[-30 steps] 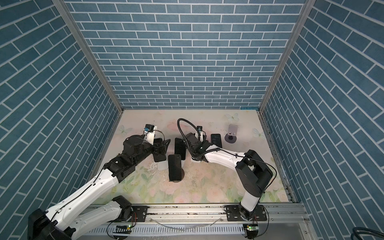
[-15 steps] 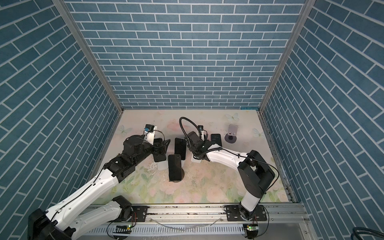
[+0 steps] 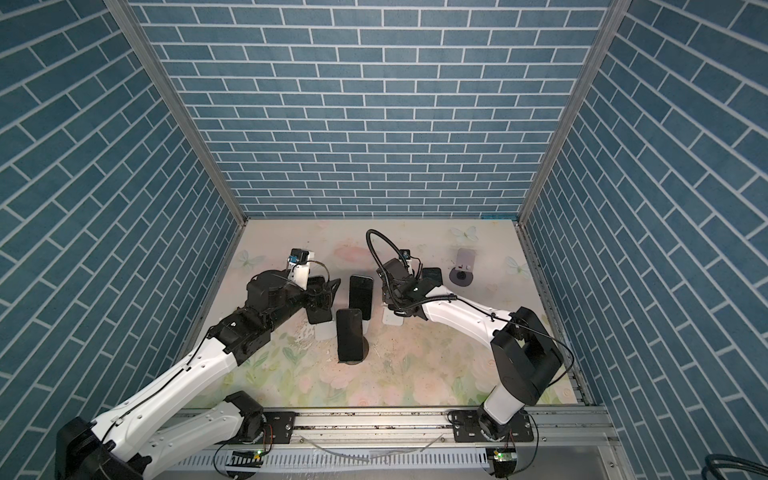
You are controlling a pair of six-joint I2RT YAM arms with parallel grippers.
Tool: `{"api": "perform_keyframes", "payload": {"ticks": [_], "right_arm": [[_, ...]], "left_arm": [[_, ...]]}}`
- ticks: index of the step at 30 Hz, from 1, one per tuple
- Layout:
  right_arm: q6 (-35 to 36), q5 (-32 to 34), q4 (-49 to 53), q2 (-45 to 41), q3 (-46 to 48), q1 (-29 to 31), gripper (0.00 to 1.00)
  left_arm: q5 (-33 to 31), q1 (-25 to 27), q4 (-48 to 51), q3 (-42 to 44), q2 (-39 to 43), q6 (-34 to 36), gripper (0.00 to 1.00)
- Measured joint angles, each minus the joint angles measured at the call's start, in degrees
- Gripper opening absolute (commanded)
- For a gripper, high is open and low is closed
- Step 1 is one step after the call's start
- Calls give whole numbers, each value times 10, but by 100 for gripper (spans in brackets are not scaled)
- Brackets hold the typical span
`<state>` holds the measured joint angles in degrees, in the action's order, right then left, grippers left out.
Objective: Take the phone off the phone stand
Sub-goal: 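Close the right gripper on the black phone's top edge, then lift the black phone off the white stand toward the robot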
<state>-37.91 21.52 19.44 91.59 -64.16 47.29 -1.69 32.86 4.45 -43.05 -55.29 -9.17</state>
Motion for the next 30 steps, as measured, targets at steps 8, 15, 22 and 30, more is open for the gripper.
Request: {"api": "perform_keyframes", "payload": {"ticks": [8,15,22,30], "right_arm": [[23,-14,36,-30,-32,-4,37],[24,-31,81,-69,-37,-25,37],[24,-56,139,-106,-29,-75,37],[24,-105,184,-145,34,-128,38]], "left_arm": [[0,0,0,0,0,0,100],[0,0,0,0,0,0,100],[3,0,0,0,0,0,100],[10,0,0,0,0,-2,100]]}}
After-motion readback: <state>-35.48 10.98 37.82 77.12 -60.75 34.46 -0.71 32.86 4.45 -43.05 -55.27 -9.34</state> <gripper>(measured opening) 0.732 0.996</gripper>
